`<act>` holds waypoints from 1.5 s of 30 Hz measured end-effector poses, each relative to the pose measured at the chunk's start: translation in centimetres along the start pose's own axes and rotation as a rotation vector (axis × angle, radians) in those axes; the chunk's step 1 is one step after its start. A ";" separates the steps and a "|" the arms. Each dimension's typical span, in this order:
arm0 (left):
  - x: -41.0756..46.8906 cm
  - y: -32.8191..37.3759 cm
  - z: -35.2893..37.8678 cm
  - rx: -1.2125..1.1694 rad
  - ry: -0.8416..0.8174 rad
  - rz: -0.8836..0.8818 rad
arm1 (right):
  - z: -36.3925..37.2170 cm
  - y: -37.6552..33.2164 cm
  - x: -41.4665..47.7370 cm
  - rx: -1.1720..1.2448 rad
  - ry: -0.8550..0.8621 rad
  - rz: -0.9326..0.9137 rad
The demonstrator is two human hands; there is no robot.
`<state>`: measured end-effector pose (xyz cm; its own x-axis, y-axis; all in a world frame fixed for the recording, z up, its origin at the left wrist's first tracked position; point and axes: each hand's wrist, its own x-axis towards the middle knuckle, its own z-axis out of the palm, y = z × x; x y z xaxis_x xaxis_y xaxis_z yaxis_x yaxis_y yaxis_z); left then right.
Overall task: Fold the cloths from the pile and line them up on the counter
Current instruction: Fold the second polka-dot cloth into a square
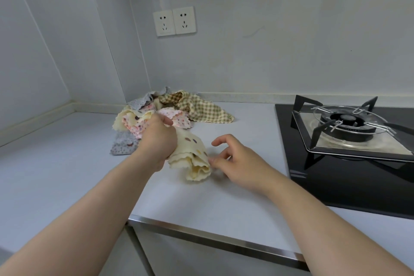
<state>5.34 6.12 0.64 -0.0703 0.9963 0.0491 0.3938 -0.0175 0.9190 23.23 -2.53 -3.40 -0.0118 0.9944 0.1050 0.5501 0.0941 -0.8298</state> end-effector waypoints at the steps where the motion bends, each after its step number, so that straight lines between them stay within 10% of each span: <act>1: 0.0 0.0 0.0 0.005 0.019 0.012 | 0.1 -0.1 0.0 0.021 -0.025 -0.004; 38: -2.0 0.4 1.6 -0.024 0.250 0.220 | 1.0 -1.0 0.4 0.199 0.184 0.176; 45: -1.5 1.0 0.3 -0.030 0.143 0.294 | -0.7 -1.7 -0.2 0.887 -0.073 0.320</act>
<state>6.08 4.61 1.40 -0.0865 0.9262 0.3670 0.3896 -0.3075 0.8681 22.84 -2.97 -1.64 -0.0388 0.9770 -0.2099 -0.2989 -0.2117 -0.9305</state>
